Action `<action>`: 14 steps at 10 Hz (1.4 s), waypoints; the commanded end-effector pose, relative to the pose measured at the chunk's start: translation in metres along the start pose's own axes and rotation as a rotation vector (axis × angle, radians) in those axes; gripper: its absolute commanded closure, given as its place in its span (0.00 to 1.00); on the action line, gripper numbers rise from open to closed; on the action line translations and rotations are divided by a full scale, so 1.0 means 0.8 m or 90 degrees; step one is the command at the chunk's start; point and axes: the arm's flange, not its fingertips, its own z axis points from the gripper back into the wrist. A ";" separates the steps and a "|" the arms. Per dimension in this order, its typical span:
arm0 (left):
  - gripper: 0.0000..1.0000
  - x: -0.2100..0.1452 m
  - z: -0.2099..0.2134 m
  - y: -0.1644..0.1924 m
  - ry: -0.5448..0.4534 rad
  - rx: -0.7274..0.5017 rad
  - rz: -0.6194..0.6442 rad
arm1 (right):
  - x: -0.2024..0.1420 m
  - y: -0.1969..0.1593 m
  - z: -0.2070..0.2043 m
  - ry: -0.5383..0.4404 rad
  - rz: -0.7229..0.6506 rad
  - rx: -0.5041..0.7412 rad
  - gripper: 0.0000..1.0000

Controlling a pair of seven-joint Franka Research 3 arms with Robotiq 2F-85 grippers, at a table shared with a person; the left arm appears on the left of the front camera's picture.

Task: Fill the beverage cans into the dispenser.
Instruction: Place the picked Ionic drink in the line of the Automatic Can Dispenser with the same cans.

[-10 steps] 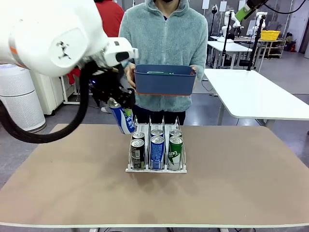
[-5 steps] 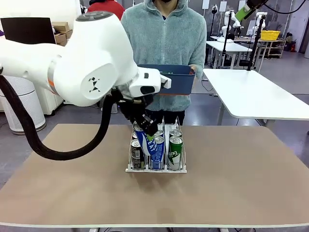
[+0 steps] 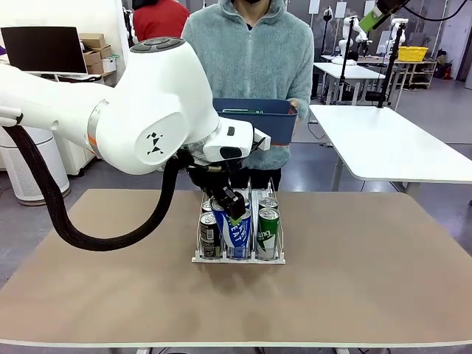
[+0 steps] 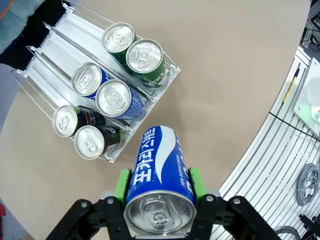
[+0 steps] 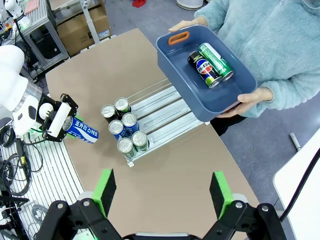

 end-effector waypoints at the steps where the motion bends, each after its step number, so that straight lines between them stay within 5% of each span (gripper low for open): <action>1: 0.43 -0.001 0.008 0.000 -0.001 0.003 0.005 | 0.001 0.001 0.000 0.001 -0.005 0.000 0.00; 5: 0.43 0.015 -0.031 0.005 -0.041 -0.049 0.040 | 0.001 0.001 0.000 0.001 -0.005 0.000 0.00; 14: 0.43 0.020 -0.074 0.040 -0.018 -0.020 0.048 | 0.001 0.001 0.000 0.001 -0.005 0.000 0.00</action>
